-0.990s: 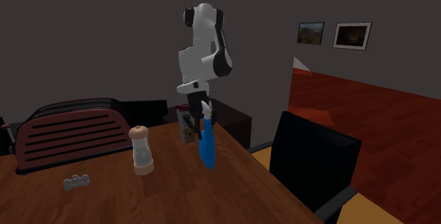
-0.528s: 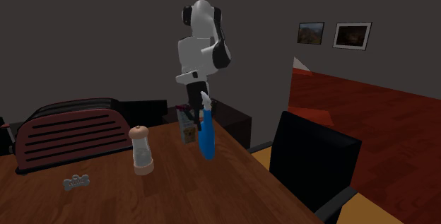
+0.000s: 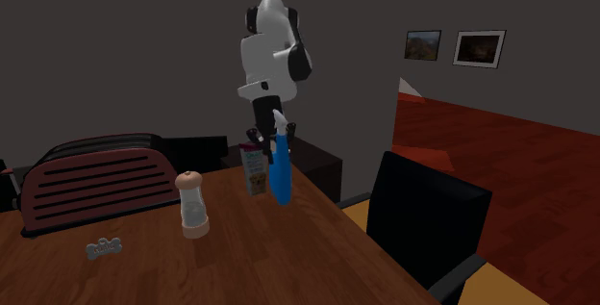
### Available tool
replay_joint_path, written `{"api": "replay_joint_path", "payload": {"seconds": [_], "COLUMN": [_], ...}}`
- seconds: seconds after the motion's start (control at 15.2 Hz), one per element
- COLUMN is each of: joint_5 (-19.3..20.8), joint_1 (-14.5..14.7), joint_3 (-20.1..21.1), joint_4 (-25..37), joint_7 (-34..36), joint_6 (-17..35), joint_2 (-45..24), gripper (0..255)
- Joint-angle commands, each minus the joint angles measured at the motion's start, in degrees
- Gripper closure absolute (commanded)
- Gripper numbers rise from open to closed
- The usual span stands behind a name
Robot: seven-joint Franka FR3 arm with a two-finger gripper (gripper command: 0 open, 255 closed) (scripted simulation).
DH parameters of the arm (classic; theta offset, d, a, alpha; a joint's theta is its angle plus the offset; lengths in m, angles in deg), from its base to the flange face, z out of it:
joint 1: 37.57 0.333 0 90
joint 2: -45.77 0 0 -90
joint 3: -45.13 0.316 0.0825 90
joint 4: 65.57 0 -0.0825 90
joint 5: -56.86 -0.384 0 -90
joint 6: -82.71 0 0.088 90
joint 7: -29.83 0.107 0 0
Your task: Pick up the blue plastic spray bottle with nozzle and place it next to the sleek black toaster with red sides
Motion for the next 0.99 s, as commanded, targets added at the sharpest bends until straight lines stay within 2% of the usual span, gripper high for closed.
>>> {"api": "replay_joint_path", "payload": {"seconds": [0.0,0.92], "joint_5": [1.8,9.7], "joint_1": [0.1,0.2], "joint_3": [-0.2,-0.5], "joint_4": [0.5,6.3], "joint_7": [1.5,8.3], "joint_6": [-1.2,-10.5], "joint_2": [1.1,5.9], "gripper": [255,255]}}
